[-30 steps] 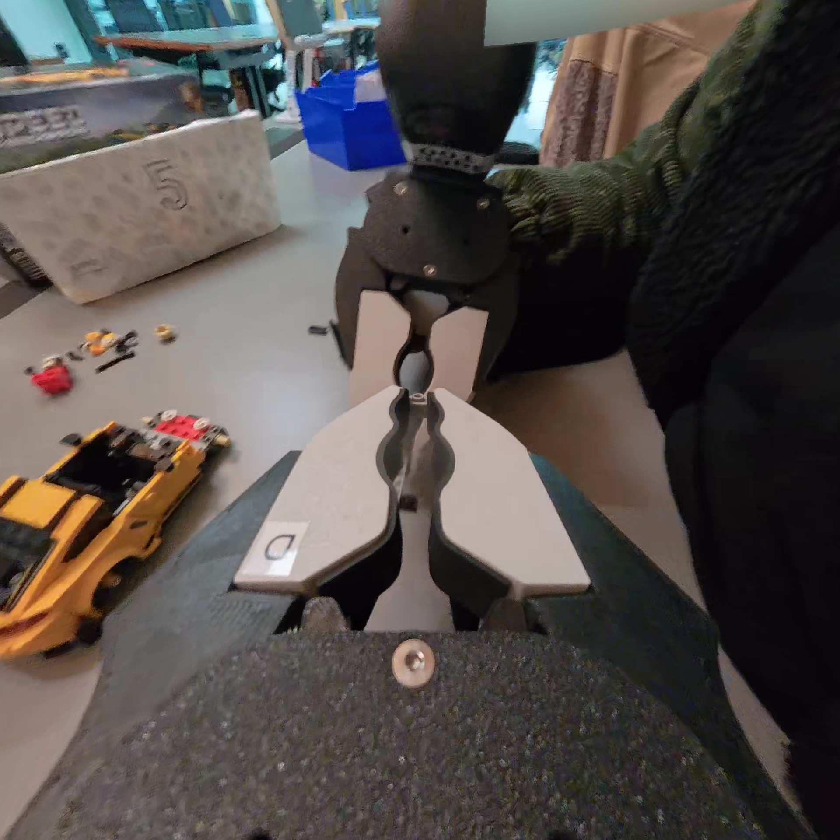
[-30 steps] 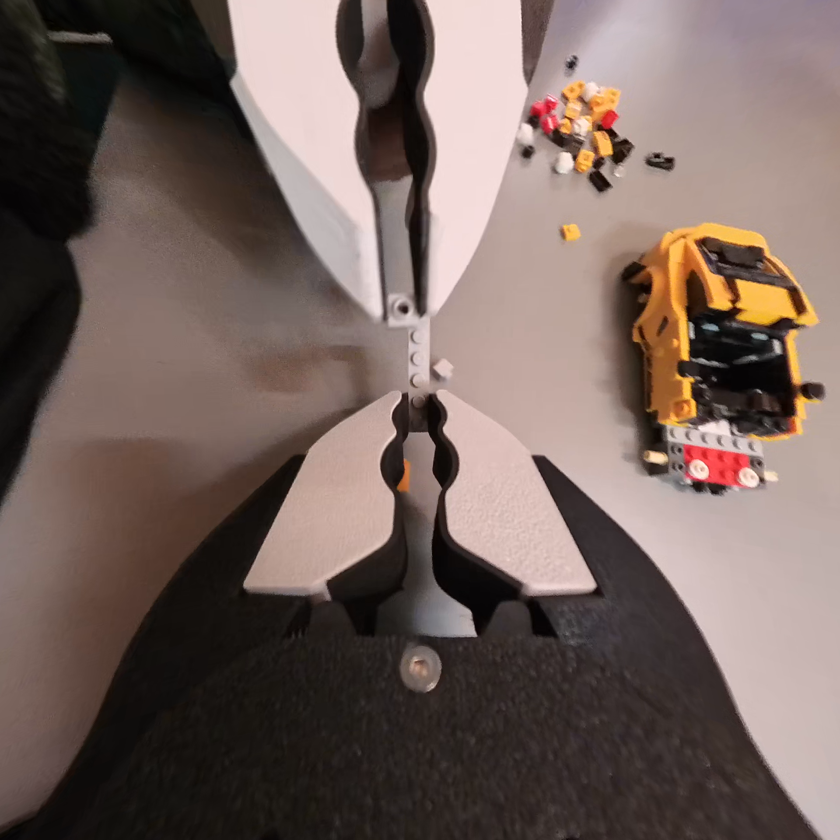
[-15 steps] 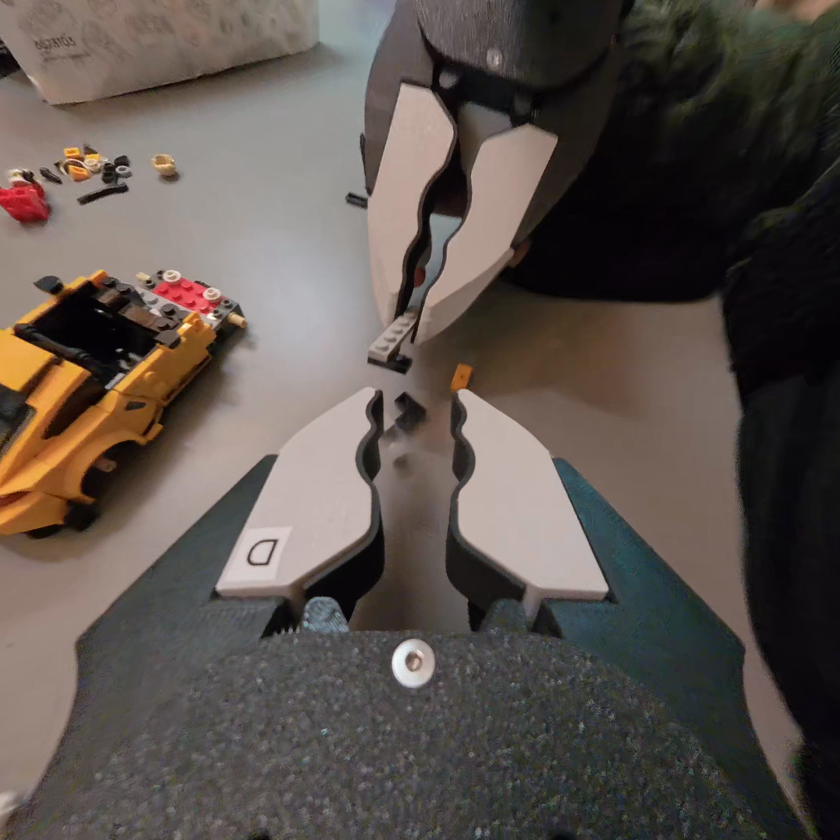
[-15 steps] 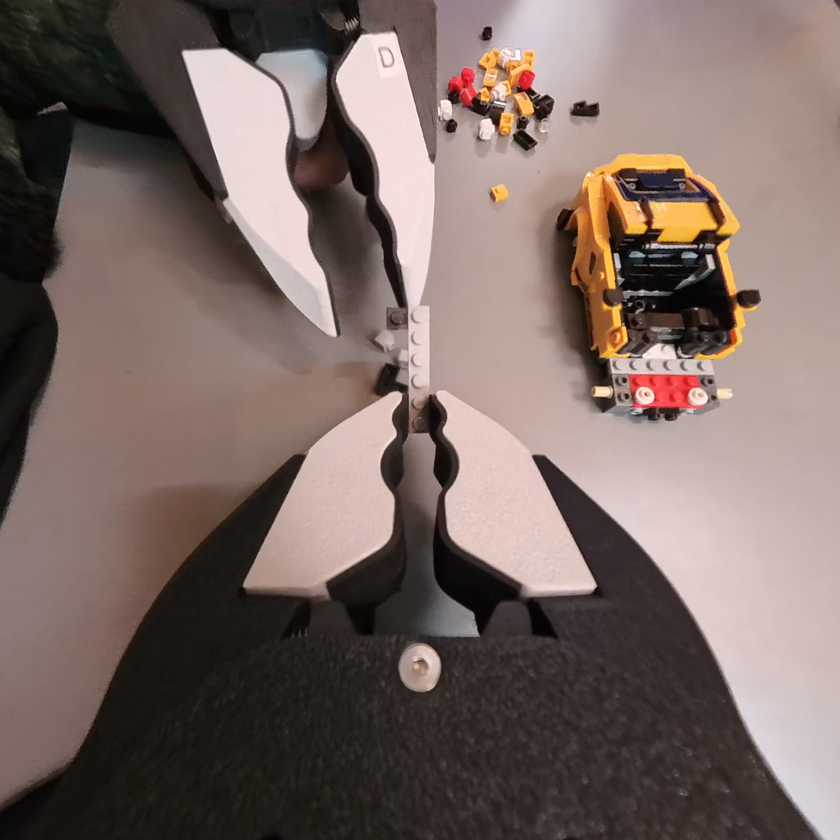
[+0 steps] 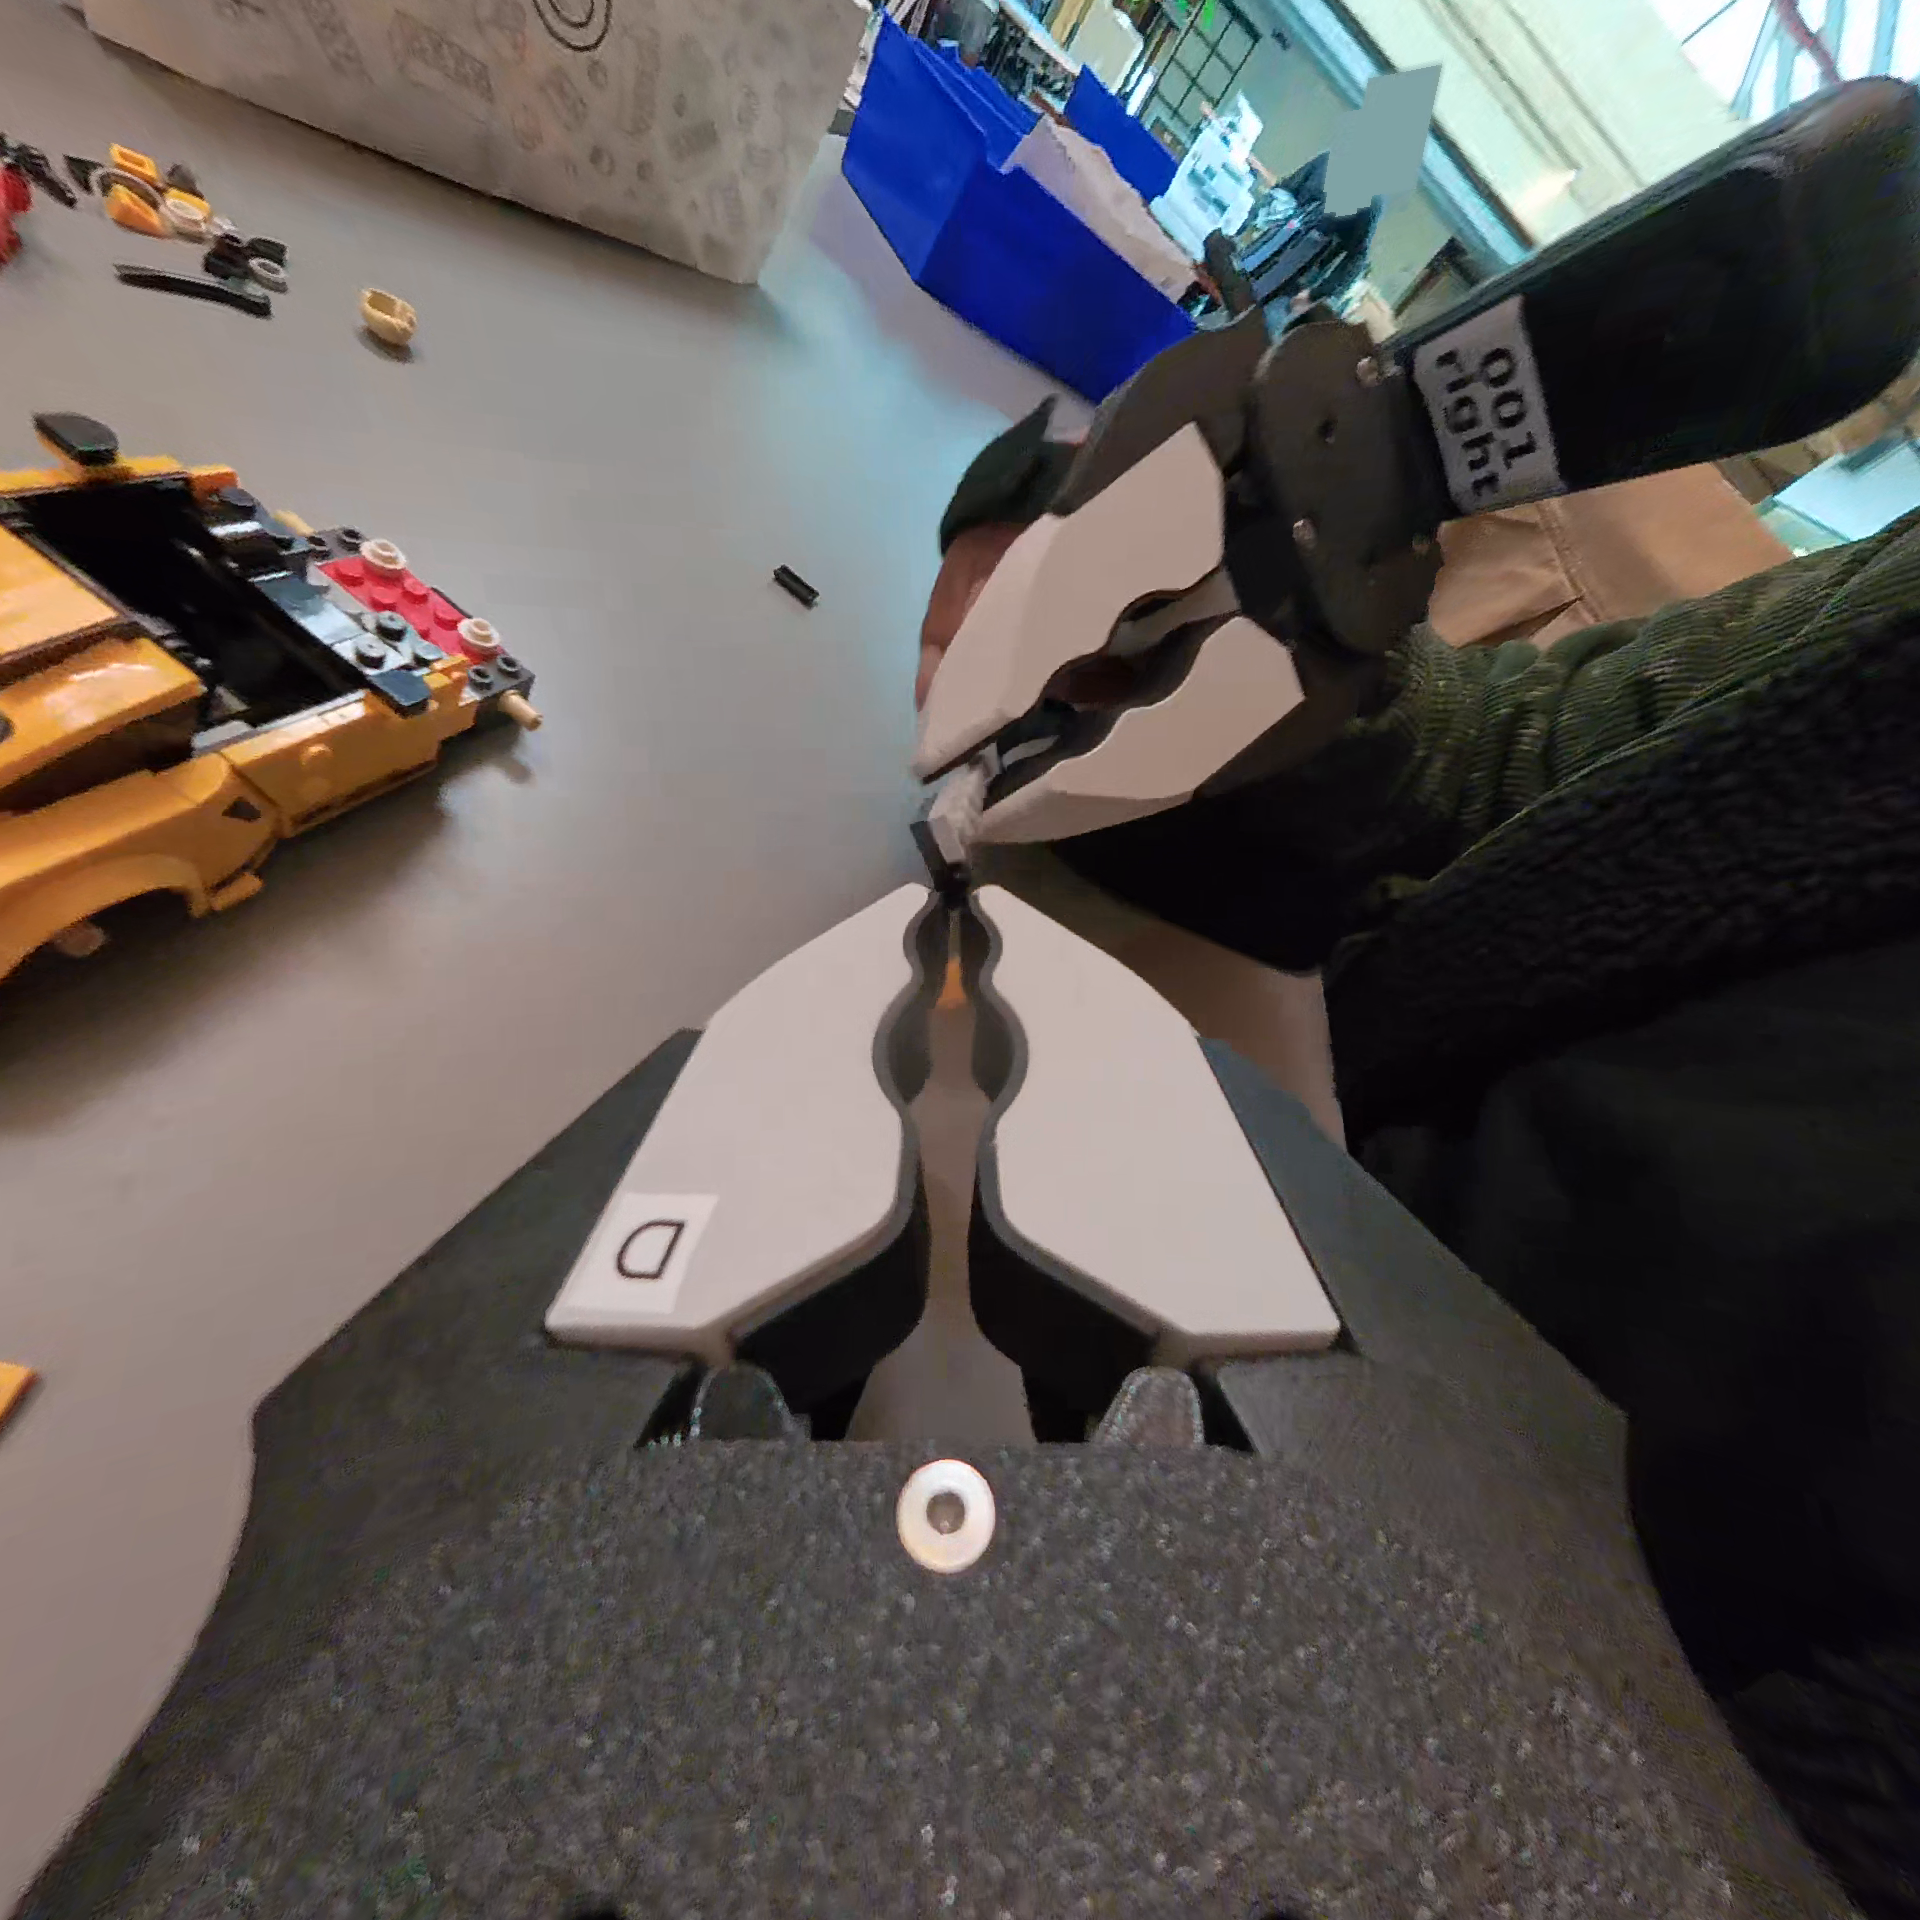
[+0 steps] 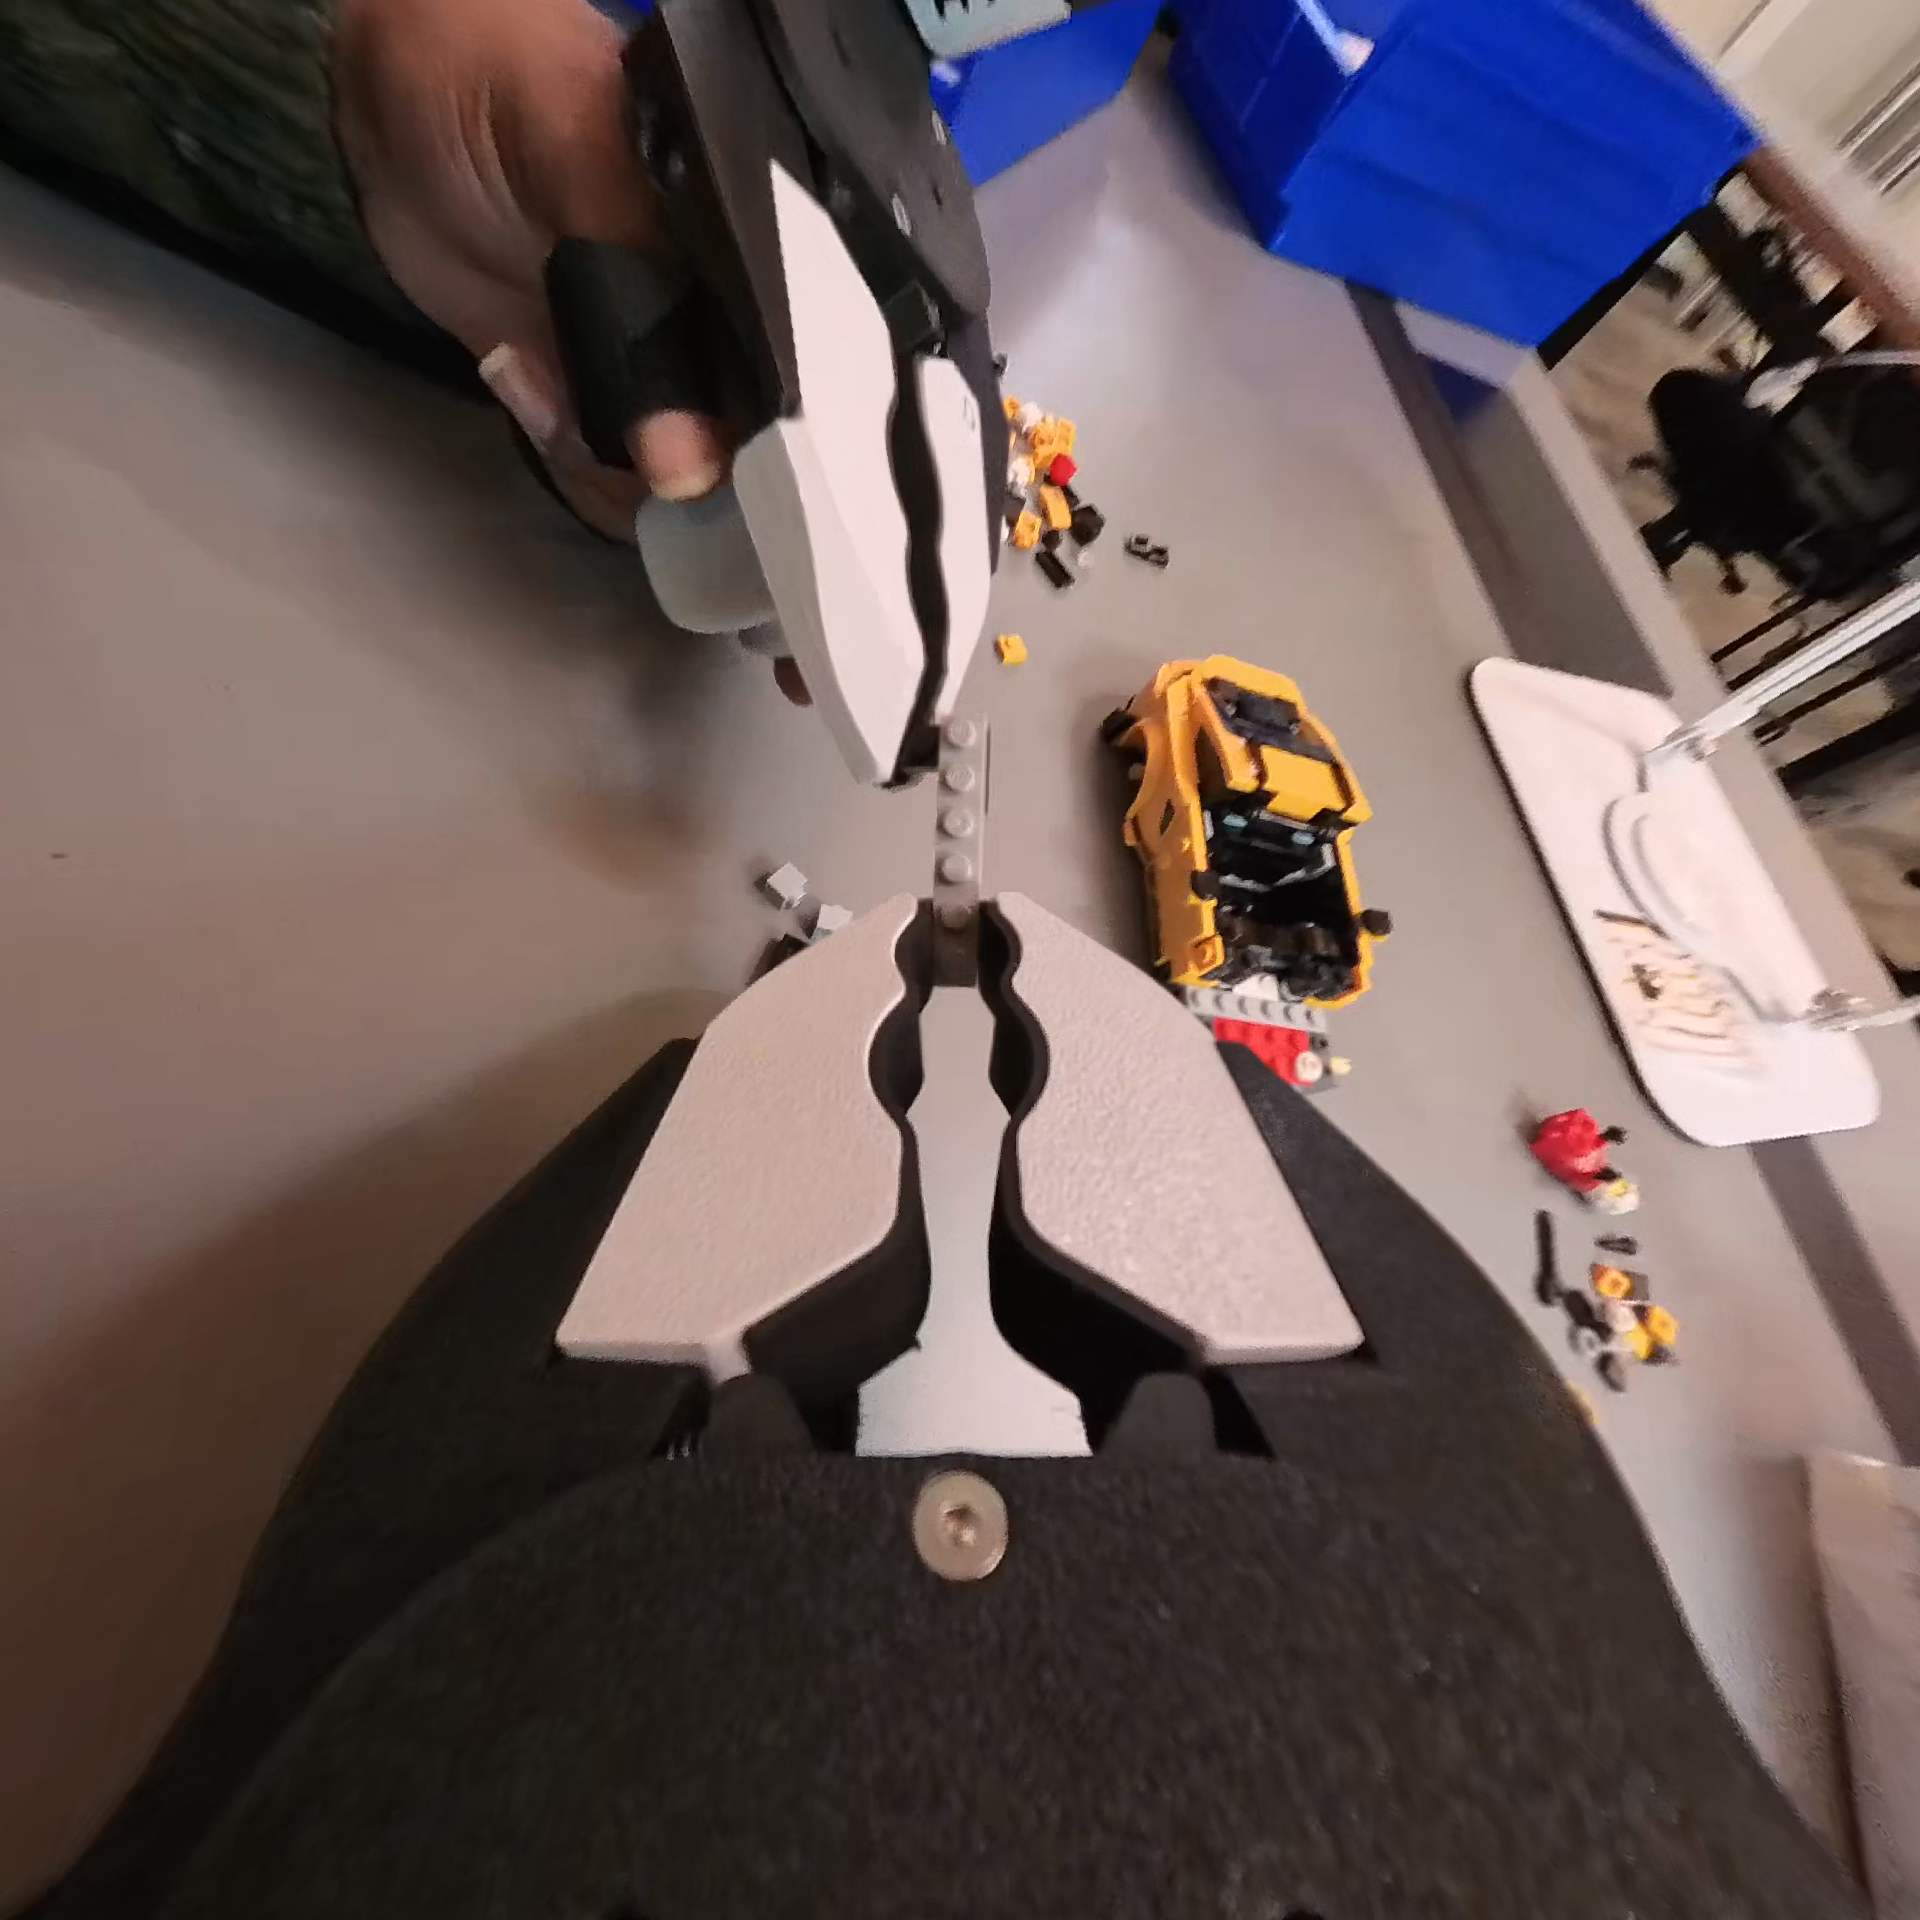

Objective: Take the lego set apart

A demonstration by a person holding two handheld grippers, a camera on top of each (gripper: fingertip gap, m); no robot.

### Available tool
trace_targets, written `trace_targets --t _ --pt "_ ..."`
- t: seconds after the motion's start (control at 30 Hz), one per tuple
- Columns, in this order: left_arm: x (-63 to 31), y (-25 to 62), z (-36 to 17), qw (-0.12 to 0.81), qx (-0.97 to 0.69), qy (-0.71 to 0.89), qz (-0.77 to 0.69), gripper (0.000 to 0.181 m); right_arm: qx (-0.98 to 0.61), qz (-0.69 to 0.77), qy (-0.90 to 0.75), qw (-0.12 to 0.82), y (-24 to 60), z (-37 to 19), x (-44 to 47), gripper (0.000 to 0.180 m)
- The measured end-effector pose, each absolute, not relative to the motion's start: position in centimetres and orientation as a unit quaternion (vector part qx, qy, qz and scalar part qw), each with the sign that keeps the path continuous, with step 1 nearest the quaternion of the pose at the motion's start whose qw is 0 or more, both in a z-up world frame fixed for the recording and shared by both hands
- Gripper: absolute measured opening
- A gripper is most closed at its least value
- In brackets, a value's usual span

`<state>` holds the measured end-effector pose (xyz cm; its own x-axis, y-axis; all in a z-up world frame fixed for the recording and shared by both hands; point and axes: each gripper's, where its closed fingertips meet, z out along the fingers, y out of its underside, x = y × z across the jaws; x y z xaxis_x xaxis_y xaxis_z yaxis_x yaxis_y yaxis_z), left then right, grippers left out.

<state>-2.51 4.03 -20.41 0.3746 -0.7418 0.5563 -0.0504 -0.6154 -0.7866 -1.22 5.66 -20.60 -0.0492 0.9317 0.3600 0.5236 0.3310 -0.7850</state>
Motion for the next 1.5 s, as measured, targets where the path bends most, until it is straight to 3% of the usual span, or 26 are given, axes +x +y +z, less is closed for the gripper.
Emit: trace_targets --t 0.3,0.43,0.8,0.87,1.1,1.33,1.5 --pt "-2.6 4.0 -21.9 0.347 -0.777 0.295 -0.435 0.001 -0.408 0.141 -0.732 0.527 4.7 -19.6 -1.3 0.008" --pt "-2.8 4.1 -22.7 0.341 -0.788 0.301 -0.414 0.000 -0.367 0.176 -0.735 0.542 2.8 -18.7 -1.7 0.007" --pt "-2.5 3.2 -21.5 0.364 -0.755 0.345 -0.423 0.000 -0.412 0.224 -0.702 0.536 4.1 -17.8 -1.1 0.008" --pt "-2.3 3.0 -20.3 0.386 -0.731 0.350 -0.442 0.011 -0.421 0.238 -0.697 0.530 4.2 -17.7 -0.9 0.008" --pt "-1.7 2.5 -19.1 0.398 -0.708 0.349 -0.468 0.004 -0.423 0.266 -0.699 0.511 3.7 -18.0 -1.0 0.008" --pt "-1.9 2.9 -20.8 0.339 -0.753 0.308 -0.471 0.003 -0.444 0.201 -0.714 0.502 4.4 -19.7 -1.5 0.016" --pt "-1.5 2.6 -21.1 0.331 -0.756 0.317 -0.468 0.003 -0.439 0.138 -0.728 0.509 4.8 -20.5 -1.8 0.008"
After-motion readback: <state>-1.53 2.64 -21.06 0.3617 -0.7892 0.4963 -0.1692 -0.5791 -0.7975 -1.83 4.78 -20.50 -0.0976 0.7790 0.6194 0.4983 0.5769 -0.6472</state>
